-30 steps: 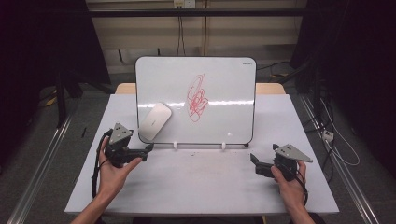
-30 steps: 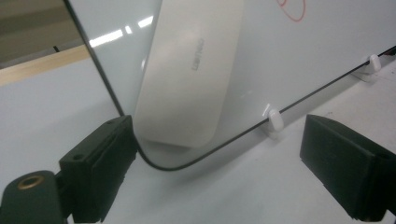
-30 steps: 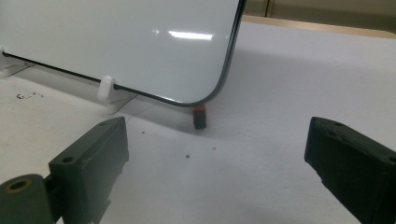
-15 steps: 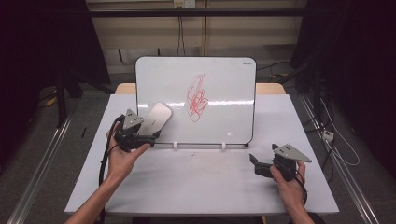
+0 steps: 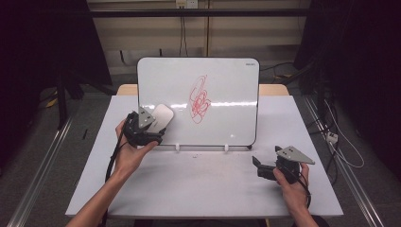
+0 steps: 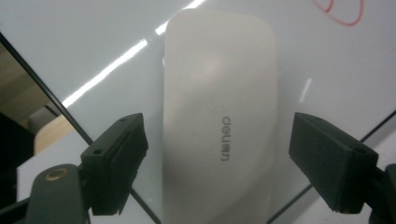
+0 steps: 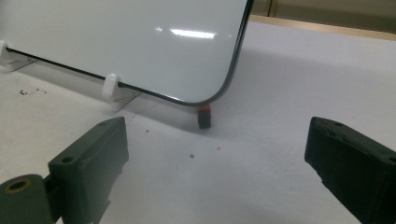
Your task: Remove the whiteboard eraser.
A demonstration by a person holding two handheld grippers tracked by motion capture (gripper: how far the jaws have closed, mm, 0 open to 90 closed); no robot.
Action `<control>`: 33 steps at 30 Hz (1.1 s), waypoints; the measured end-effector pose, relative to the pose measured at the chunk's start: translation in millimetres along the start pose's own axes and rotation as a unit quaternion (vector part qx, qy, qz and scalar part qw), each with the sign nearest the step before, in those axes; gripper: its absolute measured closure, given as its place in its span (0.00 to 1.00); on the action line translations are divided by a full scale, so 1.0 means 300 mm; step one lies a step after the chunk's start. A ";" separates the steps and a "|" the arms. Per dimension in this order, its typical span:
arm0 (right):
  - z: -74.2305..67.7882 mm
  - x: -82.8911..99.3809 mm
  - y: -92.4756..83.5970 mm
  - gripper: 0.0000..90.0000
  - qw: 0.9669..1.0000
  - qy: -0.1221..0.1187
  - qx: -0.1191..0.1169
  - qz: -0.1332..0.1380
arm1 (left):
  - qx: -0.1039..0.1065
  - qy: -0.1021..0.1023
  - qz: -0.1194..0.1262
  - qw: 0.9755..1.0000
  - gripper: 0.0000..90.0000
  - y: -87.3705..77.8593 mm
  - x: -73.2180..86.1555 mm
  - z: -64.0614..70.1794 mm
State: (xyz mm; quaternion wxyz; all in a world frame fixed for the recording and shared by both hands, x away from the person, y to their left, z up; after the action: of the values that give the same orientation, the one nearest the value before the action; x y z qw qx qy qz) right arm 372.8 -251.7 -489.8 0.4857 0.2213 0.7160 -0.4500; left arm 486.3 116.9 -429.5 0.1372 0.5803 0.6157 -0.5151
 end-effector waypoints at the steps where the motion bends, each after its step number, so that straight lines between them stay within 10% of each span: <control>1: 0.000 -0.001 0.000 0.07 1.000 -0.001 0.000 0.000 | -0.005 0.002 0.004 1.000 0.22 0.009 -0.004 0.006; 14: 0.000 -0.001 0.002 0.07 1.000 -0.002 0.000 -0.001 | -0.019 0.039 -0.007 0.999 0.31 0.039 0.005 0.024; 33: -0.001 -0.001 0.000 0.07 1.000 -0.003 0.001 0.000 | -0.025 0.024 -0.028 0.999 0.34 0.042 0.001 0.027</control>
State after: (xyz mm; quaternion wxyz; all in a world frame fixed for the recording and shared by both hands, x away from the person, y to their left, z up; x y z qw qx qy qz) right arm 372.8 -251.5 -489.5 0.4874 0.2202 0.7140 -0.4518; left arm 493.6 107.9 -439.2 0.1224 0.5711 0.6477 -0.4892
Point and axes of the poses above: each handheld gripper's, and its own axes: y roughly forward along the jaws, x roughly out of its underside, z roughly to its right, the point moved 9 cm from there along y, roughly forward along the jaws, and after that the axes turned 13 degrees about -x, right-handed, at the moved point
